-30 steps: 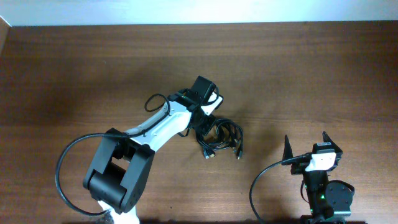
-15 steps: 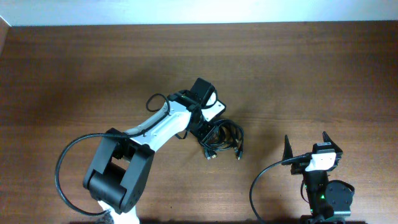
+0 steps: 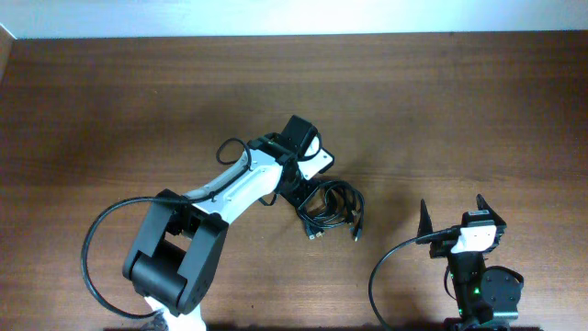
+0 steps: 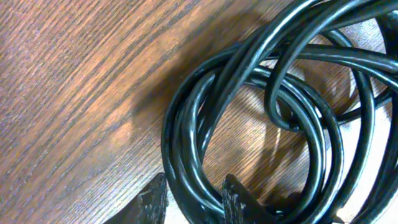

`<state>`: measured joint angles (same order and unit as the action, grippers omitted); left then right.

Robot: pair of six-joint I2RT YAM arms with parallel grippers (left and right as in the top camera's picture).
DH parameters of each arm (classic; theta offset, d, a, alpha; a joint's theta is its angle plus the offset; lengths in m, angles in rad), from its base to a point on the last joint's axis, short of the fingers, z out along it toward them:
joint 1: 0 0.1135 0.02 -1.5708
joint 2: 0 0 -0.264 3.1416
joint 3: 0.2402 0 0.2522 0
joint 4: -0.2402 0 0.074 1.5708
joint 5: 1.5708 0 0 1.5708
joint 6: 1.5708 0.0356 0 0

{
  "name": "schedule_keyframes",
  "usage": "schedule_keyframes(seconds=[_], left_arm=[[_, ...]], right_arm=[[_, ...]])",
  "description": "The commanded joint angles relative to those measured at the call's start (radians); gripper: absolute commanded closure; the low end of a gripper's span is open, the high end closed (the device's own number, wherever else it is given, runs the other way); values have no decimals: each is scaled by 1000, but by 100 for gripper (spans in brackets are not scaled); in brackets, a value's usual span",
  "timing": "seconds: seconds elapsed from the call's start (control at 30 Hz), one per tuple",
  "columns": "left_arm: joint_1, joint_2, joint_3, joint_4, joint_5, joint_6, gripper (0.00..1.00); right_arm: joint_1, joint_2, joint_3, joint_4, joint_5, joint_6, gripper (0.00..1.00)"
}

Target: Untangle cables

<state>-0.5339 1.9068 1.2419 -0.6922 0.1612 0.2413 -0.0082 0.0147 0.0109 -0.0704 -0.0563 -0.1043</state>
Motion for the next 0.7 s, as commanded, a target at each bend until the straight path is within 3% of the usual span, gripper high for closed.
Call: schedule_keyframes(seconds=[0.0, 0.03, 0.07, 0.13, 0.17, 0.23, 0.3, 0.4, 0.47, 0.57, 0.67], left_arm=[[-5, 68, 2, 14, 7, 15, 73], [-7, 82, 2, 25, 8, 15, 82], [-10, 89, 3, 37, 8, 15, 100], [-10, 87, 13, 39, 24, 14, 100], [-10, 82, 24, 39, 89, 14, 100], [-8, 78, 58, 37, 254, 14, 100], [-6, 77, 66, 45, 383, 15, 100], [-5, 73, 66, 55, 540, 61, 100], [0, 65, 66, 54, 543, 68, 100], [22, 41, 66, 51, 556, 97, 100], [22, 39, 66, 72, 560, 101, 100]], right_arm=[[-5, -6, -5, -4, 68, 8, 1], [-5, -6, -5, -5, 68, 9, 1], [-5, -6, -5, 2, 68, 8, 1], [-5, -6, -5, 0, -5, 127, 1], [-5, -6, -5, 33, -80, 266, 1], [-5, -6, 27, 39, -297, 387, 1], [-5, -6, 103, -110, -371, 510, 1], [-5, 16, 227, -285, -370, 502, 1], [-5, 66, 304, -344, -371, 502, 1], [-5, 261, 458, -466, -475, 359, 1], [-5, 457, 619, -591, -502, 344, 1]])
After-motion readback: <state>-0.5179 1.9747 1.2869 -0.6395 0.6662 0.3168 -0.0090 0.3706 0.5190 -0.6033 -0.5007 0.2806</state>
